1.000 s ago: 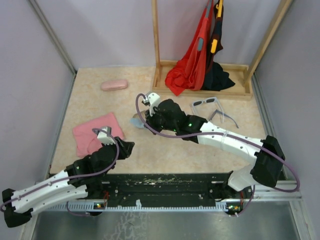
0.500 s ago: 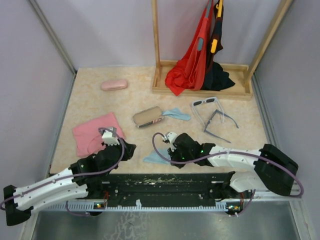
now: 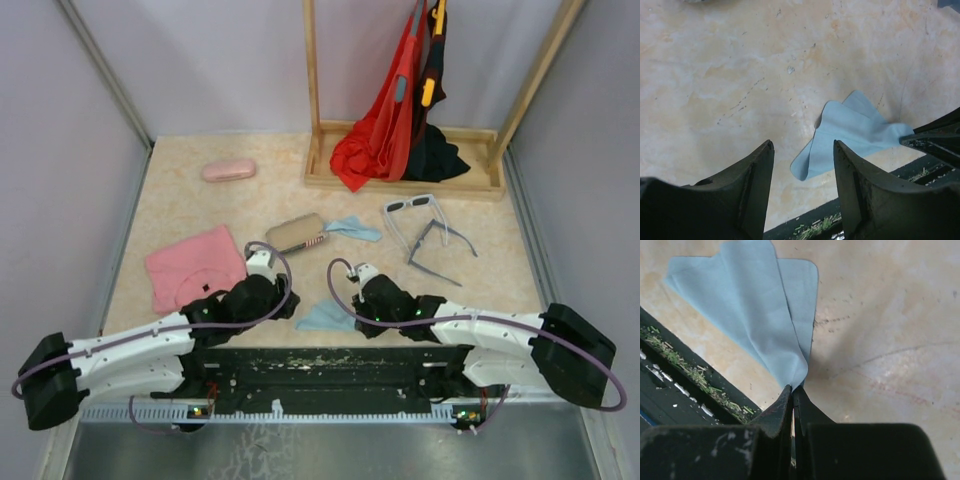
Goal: Organize the sunglasses
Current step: Adjust the glasses cleaning cloth at the center of the board.
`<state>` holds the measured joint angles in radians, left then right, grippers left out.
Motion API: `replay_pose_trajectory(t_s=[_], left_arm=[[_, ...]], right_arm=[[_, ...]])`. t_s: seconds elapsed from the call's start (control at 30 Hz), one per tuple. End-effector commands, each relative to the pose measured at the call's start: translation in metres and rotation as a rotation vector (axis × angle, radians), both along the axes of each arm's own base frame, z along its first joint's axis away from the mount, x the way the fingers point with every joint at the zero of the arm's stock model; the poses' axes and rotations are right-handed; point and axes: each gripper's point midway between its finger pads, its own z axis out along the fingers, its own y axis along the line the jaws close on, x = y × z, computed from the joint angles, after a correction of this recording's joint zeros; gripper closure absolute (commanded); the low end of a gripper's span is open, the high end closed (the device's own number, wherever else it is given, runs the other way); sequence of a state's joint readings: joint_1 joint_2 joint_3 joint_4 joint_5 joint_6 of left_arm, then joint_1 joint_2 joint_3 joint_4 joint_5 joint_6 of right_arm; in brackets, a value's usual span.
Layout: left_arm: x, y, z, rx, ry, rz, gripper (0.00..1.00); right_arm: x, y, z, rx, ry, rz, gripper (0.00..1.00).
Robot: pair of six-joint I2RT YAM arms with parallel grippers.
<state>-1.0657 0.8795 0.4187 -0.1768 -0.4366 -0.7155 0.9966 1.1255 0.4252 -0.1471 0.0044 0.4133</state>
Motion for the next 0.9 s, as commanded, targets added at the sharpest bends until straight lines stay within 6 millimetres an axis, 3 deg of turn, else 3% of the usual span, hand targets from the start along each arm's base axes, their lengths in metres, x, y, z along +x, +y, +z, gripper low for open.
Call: replay_pose_trajectory(t_s=[0.0,0.2,0.63,0.87], left_arm=[[0.018,-0.034,0.02,-0.062,0.009,-0.104,0.43],[0.033,-0.057,0.012,0.013,0.011,-0.22,0.4],[0.044,-0.114,-0.013,0.127,0.071,-0.48,0.42],[0.044,-0.121,-0.039,0.243,0.122,-0.591,0.43]], right_arm=[[0.006,-0.007,0.003,0.032,0.024,-0.158,1.0],[0.007,-0.021,-0.008,0.062,0.063,-0.332,1.0],[0.004,-0.028,-0.017,0.272,0.162,-0.582,1.0],[-0.001,-0.039,-0.021,0.372,0.197,-0.67,1.0]])
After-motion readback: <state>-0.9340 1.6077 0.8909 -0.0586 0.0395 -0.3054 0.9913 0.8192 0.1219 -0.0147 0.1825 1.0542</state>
